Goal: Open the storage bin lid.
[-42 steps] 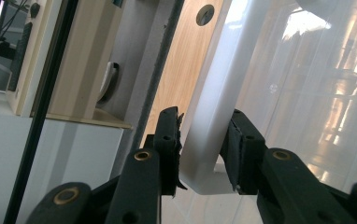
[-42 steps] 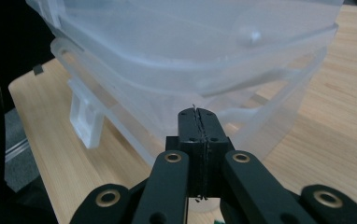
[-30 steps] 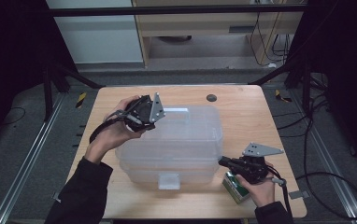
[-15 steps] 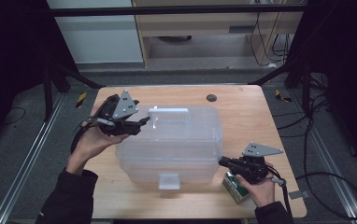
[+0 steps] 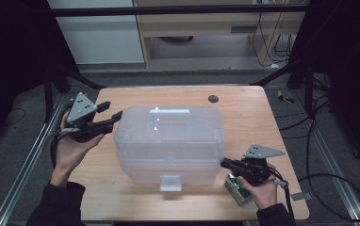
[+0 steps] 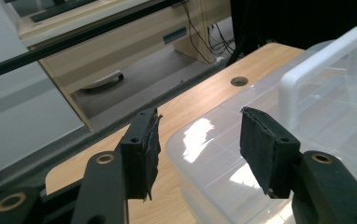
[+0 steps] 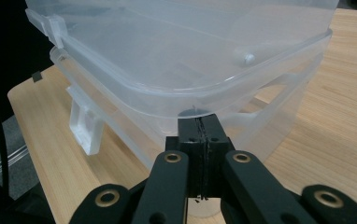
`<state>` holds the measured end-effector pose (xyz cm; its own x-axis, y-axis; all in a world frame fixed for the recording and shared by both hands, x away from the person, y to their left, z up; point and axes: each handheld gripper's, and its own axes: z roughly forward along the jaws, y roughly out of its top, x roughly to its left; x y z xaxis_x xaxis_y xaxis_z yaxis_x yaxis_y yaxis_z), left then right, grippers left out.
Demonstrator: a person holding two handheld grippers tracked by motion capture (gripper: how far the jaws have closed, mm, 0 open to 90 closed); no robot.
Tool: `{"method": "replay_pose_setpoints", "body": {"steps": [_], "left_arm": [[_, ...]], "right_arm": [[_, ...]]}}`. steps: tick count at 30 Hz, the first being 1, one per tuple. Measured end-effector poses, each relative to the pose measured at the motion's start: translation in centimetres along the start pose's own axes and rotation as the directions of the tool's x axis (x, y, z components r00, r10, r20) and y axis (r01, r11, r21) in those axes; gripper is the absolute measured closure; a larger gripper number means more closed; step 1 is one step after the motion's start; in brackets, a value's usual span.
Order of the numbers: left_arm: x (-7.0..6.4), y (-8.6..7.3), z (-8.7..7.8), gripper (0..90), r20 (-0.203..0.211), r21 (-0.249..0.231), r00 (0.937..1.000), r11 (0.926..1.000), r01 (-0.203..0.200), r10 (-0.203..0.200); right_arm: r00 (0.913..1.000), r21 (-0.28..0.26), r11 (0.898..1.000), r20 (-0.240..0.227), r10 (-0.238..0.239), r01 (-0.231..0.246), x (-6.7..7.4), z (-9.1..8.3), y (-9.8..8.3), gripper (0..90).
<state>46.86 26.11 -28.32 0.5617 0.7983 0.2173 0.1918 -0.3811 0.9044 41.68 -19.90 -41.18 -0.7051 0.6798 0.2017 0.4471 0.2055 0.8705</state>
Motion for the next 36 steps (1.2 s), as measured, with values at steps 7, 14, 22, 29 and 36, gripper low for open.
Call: {"method": "replay_pose_setpoints", "body": {"steps": [7,14,22,29,36], "left_arm": [[0.8,-2.6,-2.0,55.3,-0.053,-0.051,0.9933,0.9937,0.100,-0.102],[0.8,-5.8,-2.9,64.8,-0.065,-0.060,0.9841,0.9850,0.161,-0.165],[0.4,-8.5,-2.9,78.6,-0.060,-0.019,0.9780,0.9798,0.199,-0.200],[-0.5,-10.6,-2.2,84.4,0.025,0.042,0.9804,0.9800,0.194,-0.196],[-1.8,-11.9,-1.0,87.9,0.096,0.104,0.9842,0.9848,0.139,-0.149]], "right_arm": [[1.0000,0.002,1.000,-0.002,0.003,-0.003,0.0,0.0,0.0,89.6],[1.0000,0.001,1.000,-0.002,0.002,-0.002,0.0,0.0,0.0,89.6],[0.9999,0.001,1.000,-0.008,0.008,-0.008,-0.1,0.0,-0.1,89.4],[1.0000,0.006,1.000,-0.006,0.004,-0.004,-0.1,0.1,-0.2,89.3],[1.0000,0.009,1.000,-0.006,0.001,-0.001,0.0,0.1,-0.2,89.4]]}}
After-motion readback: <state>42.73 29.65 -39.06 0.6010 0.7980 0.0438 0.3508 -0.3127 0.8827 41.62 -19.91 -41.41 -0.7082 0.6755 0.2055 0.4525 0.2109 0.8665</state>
